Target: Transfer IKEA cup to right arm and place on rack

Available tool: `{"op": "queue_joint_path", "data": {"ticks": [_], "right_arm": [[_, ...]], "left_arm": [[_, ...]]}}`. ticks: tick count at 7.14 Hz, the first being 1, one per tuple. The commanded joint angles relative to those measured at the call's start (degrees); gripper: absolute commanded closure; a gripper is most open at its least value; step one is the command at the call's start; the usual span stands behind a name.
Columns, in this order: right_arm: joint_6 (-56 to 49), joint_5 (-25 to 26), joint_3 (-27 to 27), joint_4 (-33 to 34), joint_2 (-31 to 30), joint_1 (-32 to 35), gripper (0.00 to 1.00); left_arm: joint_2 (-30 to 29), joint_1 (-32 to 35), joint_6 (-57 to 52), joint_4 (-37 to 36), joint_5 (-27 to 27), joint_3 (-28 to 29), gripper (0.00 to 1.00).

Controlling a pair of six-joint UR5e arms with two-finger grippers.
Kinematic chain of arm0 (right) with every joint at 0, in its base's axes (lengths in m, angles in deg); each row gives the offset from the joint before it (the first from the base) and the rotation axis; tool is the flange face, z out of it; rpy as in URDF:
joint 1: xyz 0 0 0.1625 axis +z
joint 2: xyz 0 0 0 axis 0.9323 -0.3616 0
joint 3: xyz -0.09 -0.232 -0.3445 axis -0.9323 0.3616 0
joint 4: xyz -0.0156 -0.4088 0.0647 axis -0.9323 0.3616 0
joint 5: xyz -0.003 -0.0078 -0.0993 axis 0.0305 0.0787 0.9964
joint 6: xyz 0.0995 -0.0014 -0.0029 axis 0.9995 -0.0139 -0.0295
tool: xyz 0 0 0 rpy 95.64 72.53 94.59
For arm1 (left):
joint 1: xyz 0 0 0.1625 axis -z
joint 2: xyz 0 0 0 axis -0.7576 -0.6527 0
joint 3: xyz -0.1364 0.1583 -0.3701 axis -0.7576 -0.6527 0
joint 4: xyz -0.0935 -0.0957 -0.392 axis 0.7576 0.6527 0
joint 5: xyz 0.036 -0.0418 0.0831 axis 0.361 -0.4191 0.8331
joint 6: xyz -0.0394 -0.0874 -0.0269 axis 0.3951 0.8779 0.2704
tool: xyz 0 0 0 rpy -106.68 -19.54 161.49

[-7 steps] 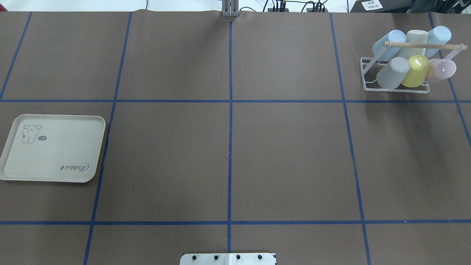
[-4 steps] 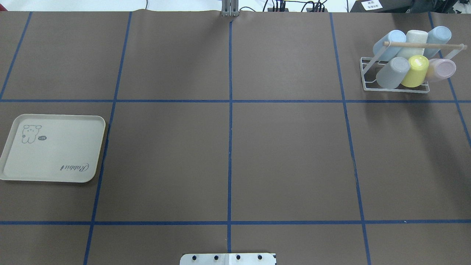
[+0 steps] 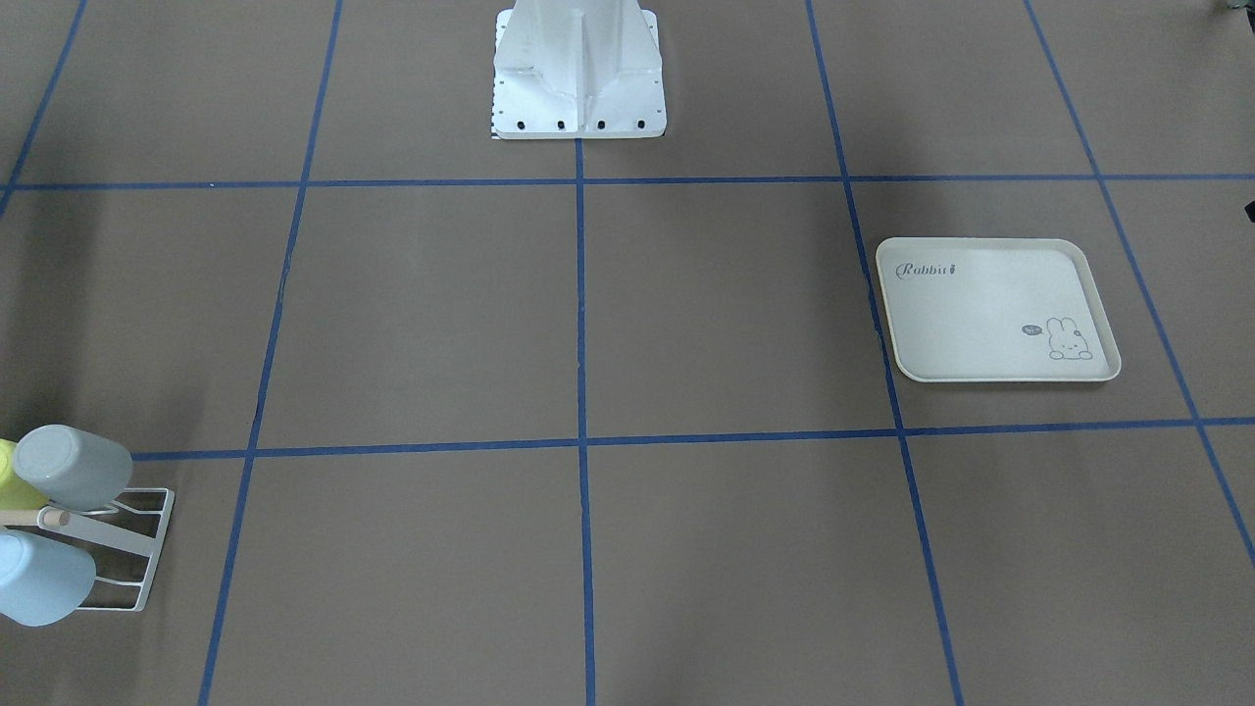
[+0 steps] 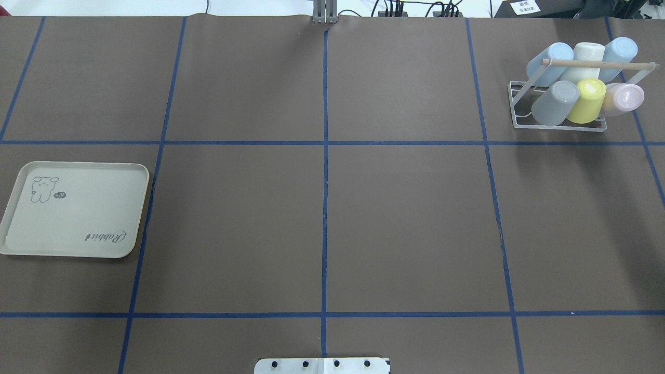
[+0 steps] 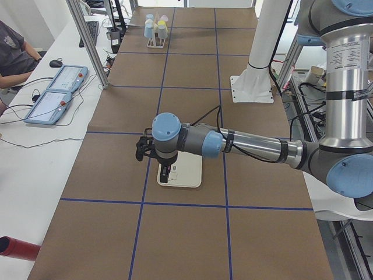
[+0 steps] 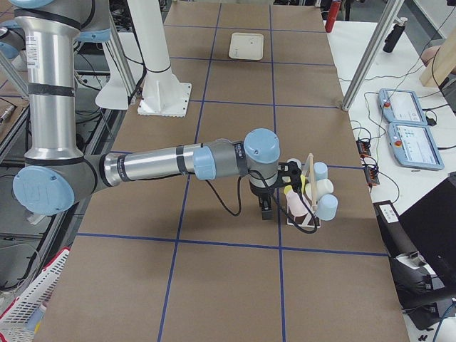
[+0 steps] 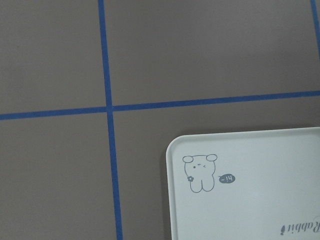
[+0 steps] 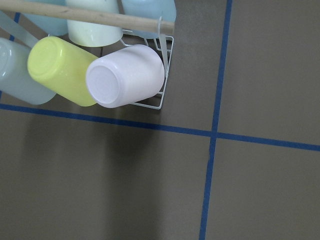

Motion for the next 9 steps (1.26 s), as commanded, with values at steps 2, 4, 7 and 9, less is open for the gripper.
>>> {"op": "queue_joint_path", "data": {"ticks": [2, 4, 7, 9], "right_arm": [[-0.16, -0.54, 0.12, 5.12, 1.62, -0.89, 0.01], [-0.6, -0.01, -0.41, 6.3, 0.68, -0.81, 0.01], [-0.42, 0.07, 0.03, 6.04, 1.11, -0.89, 0.01], [-0.51, 0.16, 0.46, 6.13, 0.76, -0.98, 0.01]], "left_arm": [[0.63, -0.13, 2.2, -0.03, 2.48, 2.06, 0.0], [2.98, -0.22, 1.61, 0.24, 2.4, 2.25, 0.0], [3.26, -0.13, 2.04, 0.24, 2.49, 0.94, 0.0], [3.26, -0.13, 1.69, 0.33, 1.97, 1.01, 0.0]]}}
